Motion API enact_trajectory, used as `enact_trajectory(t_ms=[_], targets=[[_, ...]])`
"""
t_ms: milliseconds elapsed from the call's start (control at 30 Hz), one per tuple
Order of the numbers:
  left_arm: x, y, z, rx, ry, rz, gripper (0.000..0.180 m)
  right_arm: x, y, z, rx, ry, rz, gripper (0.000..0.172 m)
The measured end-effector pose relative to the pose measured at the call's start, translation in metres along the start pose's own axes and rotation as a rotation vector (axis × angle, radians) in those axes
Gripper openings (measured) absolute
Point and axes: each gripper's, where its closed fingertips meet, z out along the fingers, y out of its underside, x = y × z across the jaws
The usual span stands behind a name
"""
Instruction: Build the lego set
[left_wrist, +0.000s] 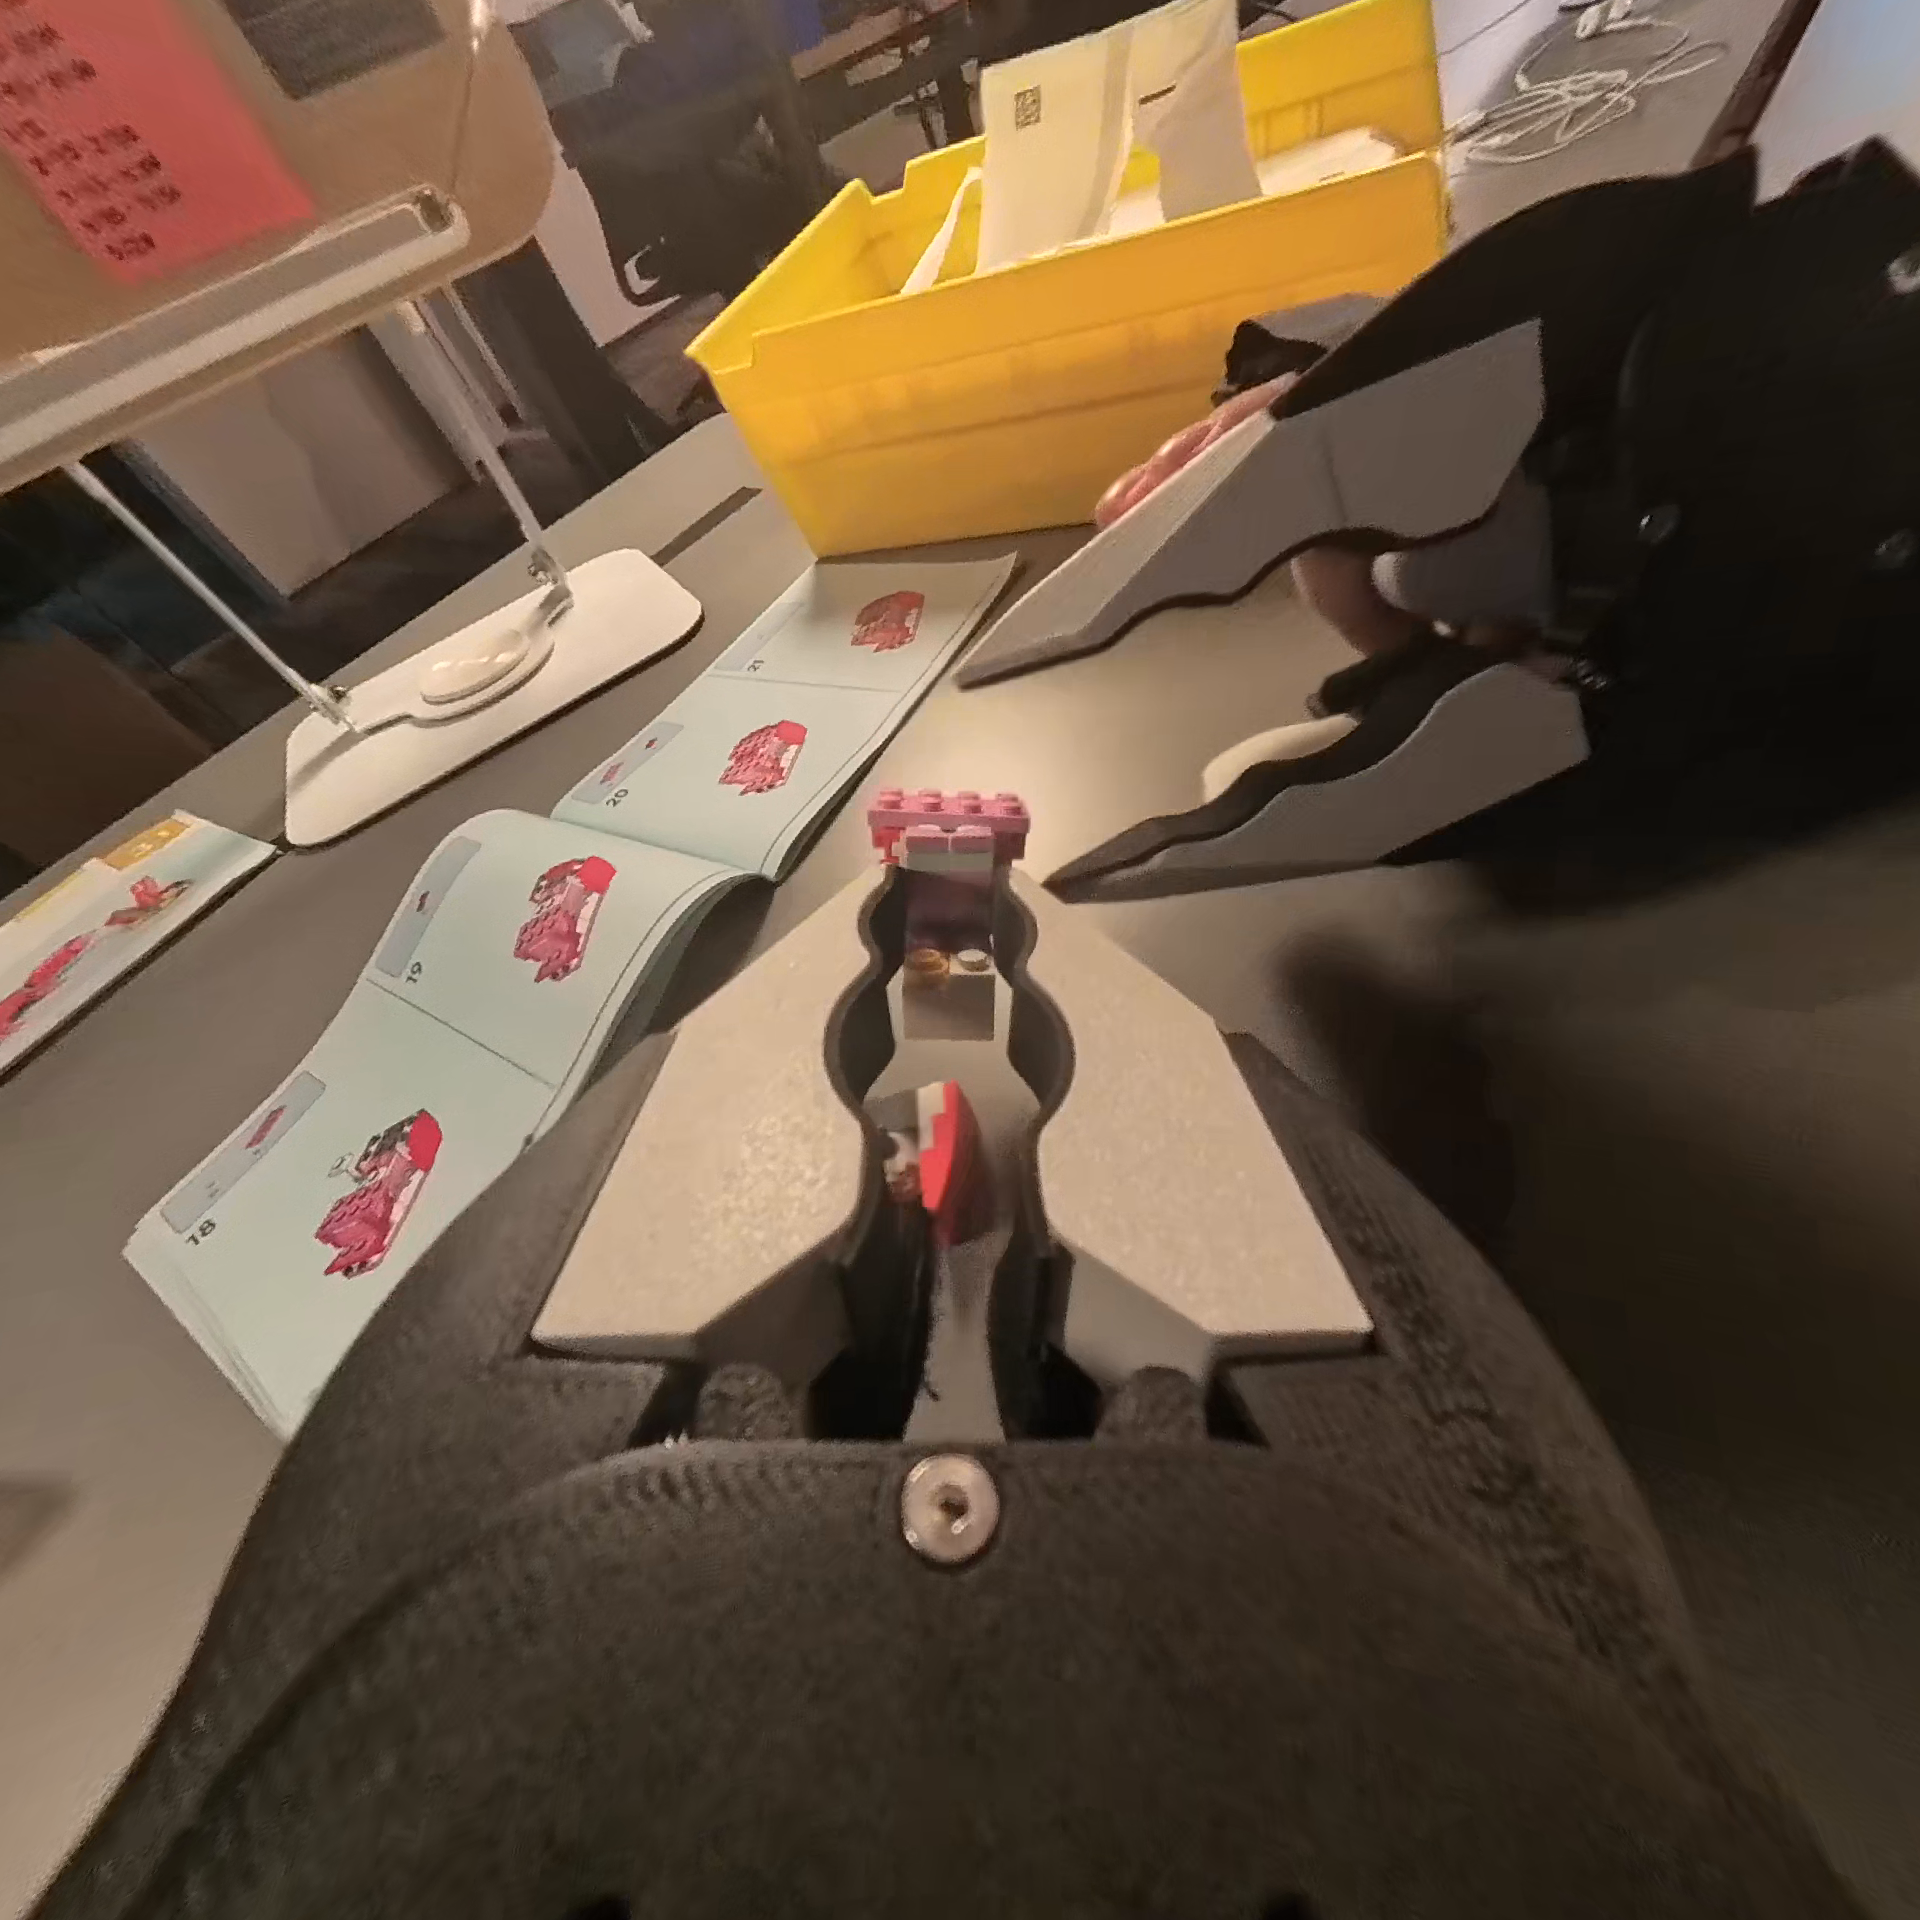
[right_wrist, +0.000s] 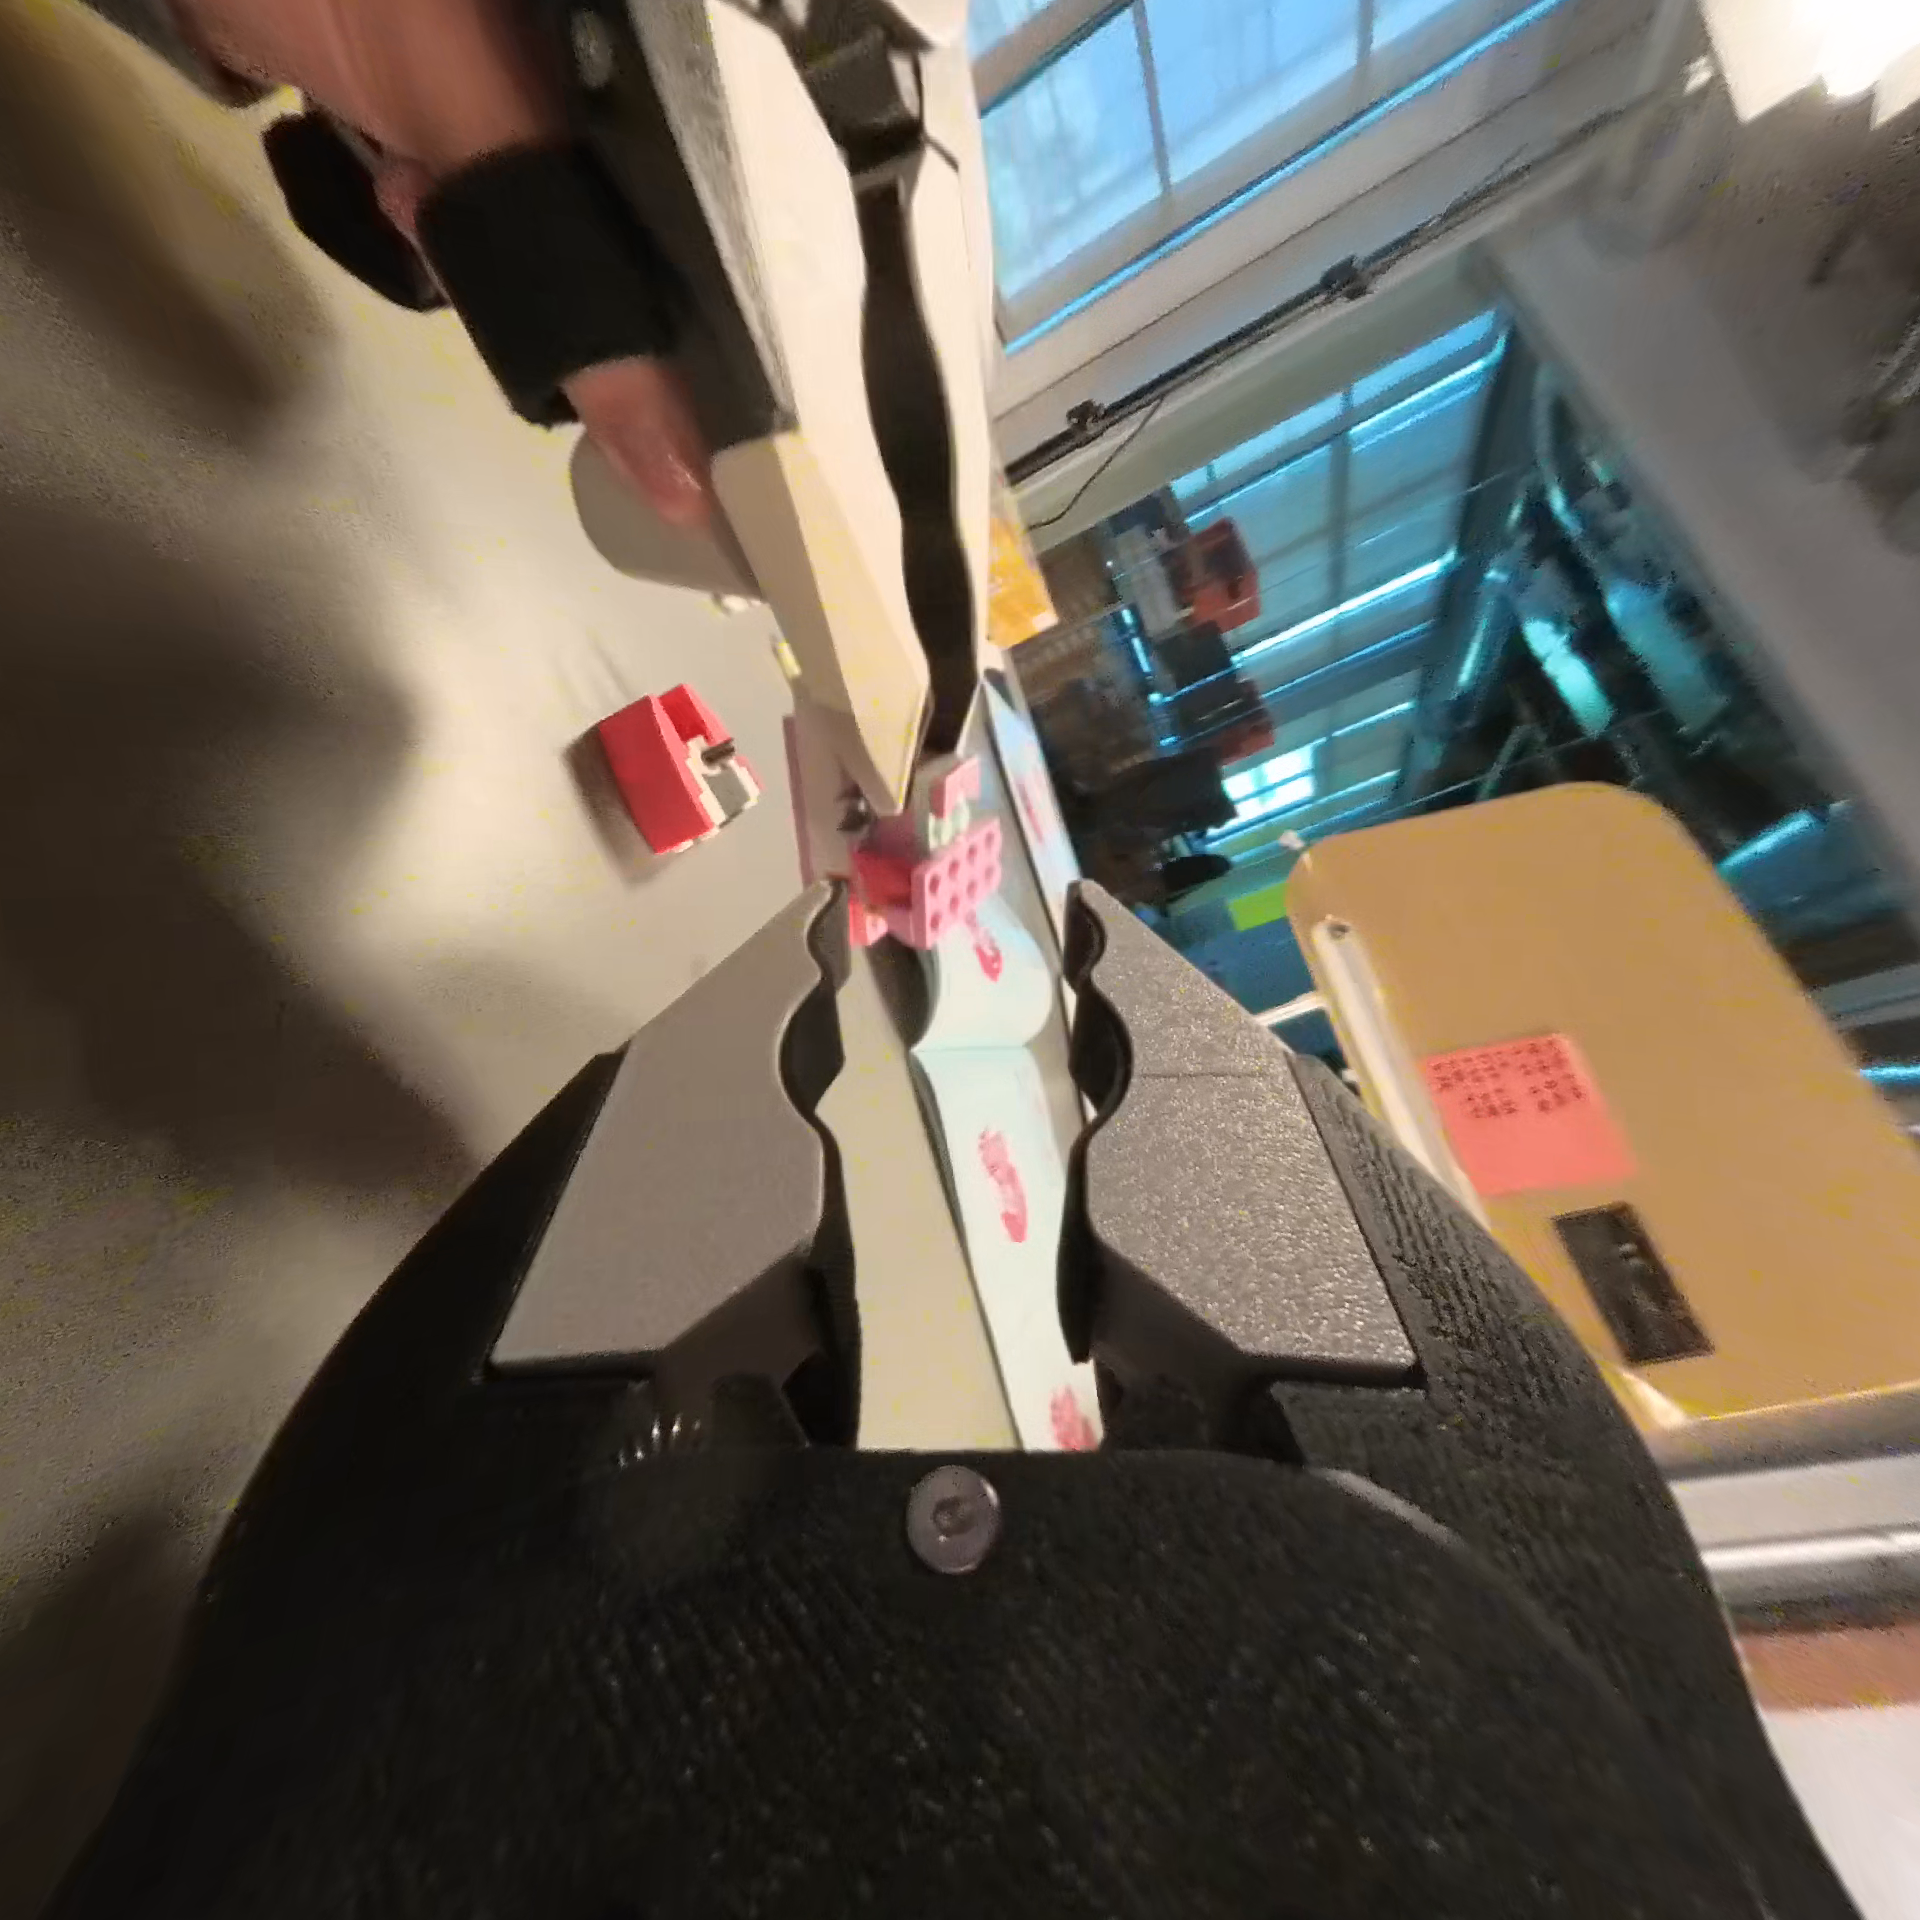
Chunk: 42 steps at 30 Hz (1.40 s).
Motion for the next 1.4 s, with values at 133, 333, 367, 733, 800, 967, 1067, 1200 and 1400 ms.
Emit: enact_trajectory(t_ms=[133,333,367,733,800,967,1067,1200,1400], targets=[[-0.020,0.001,-0.011,0.018,-0.056,-0.020,0.015,-0.002,0.010,-0.001,-0.013,-0.075,0.145,0.038],[-0.076,0.006,-0.049,0.129,-0.173,-0.161,0.015,-0.015,0.030,0.012,-0.105,-0.278,0.572,0.033],[-0.081,0.008,-0.054,0.141,-0.182,-0.170,0.015,-0.016,0.037,0.017,-0.151,-0.298,0.640,0.031],[-0.087,0.020,-0.059,0.134,-0.206,-0.154,0.015,-0.037,0.070,0.081,-0.412,-0.512,0.936,0.028],[-0.086,0.020,-0.058,0.136,-0.198,-0.156,0.015,-0.030,0.080,0.093,-0.436,-0.460,0.926,0.029],[-0.085,0.020,-0.058,0.136,-0.192,-0.161,0.015,-0.018,0.097,0.115,-0.451,-0.401,0.885,0.040],[-0.084,0.020,-0.058,0.135,-0.184,-0.163,0.015,-0.022,0.091,0.116,-0.412,-0.488,0.926,0.031],[-0.081,0.020,-0.058,0.138,-0.169,-0.165,0.015,-0.025,0.088,0.111,-0.382,-0.551,0.918,0.026],[-0.079,0.019,-0.057,0.138,-0.151,-0.176,0.015,-0.025,0.089,0.111,-0.377,-0.562,0.900,0.006]])
